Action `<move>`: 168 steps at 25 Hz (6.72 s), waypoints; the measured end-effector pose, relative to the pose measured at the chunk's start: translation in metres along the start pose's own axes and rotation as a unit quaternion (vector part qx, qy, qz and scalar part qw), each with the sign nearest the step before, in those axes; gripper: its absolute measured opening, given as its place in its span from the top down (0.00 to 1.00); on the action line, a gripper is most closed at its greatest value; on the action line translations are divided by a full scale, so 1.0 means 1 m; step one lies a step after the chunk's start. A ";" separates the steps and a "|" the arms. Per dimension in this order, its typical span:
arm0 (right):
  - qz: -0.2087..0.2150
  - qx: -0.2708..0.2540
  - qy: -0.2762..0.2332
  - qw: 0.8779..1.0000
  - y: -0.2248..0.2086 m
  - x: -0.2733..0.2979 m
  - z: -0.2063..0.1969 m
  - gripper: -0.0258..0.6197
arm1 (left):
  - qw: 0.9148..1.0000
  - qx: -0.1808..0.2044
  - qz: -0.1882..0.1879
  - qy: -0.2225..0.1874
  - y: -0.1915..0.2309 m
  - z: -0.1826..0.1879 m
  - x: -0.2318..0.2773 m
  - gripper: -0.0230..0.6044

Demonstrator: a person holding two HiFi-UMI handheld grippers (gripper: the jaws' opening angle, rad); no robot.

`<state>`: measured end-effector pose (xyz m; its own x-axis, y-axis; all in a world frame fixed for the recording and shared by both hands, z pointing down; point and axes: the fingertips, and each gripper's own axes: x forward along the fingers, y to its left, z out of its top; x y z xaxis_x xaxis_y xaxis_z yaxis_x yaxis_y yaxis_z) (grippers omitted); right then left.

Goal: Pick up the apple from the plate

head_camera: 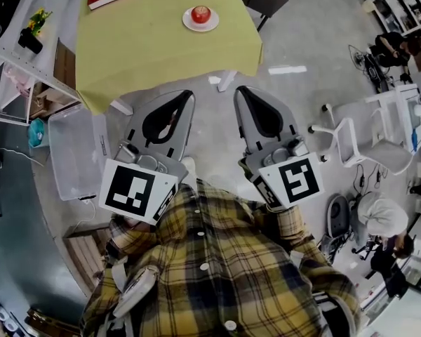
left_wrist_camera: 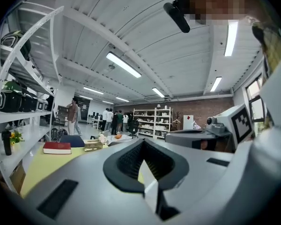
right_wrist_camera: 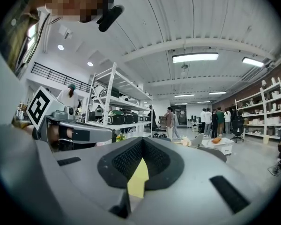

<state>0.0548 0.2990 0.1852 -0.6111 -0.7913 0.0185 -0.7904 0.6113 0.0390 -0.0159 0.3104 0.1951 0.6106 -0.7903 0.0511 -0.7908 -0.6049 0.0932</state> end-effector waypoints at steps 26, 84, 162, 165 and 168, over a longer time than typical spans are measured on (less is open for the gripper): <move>0.012 -0.017 0.019 1.000 -0.146 0.124 -0.007 0.96 | 0.999 -0.019 0.022 -0.014 0.090 0.014 0.172 0.96; -0.044 0.023 0.093 0.994 -0.267 0.431 -0.050 0.96 | 0.996 -0.041 -0.052 0.052 0.354 0.013 0.376 0.96; 0.071 0.090 0.248 0.962 -0.246 0.418 -0.327 0.35 | 0.973 -0.113 -0.018 0.199 0.366 -0.178 0.400 0.95; 0.069 0.092 0.252 0.961 -0.244 0.418 -0.334 0.35 | 0.973 -0.114 -0.012 0.201 0.369 -0.181 0.398 0.96; 0.065 0.093 0.253 0.961 -0.245 0.417 -0.341 0.35 | 0.973 -0.114 -0.008 0.203 0.371 -0.184 0.396 0.96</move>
<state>0.0076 -0.1842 0.5236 -0.6433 -0.5823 0.4971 -0.7318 0.6585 -0.1757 -0.0596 -0.2096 0.4328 0.6251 -0.6504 0.4316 -0.7799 -0.5426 0.3120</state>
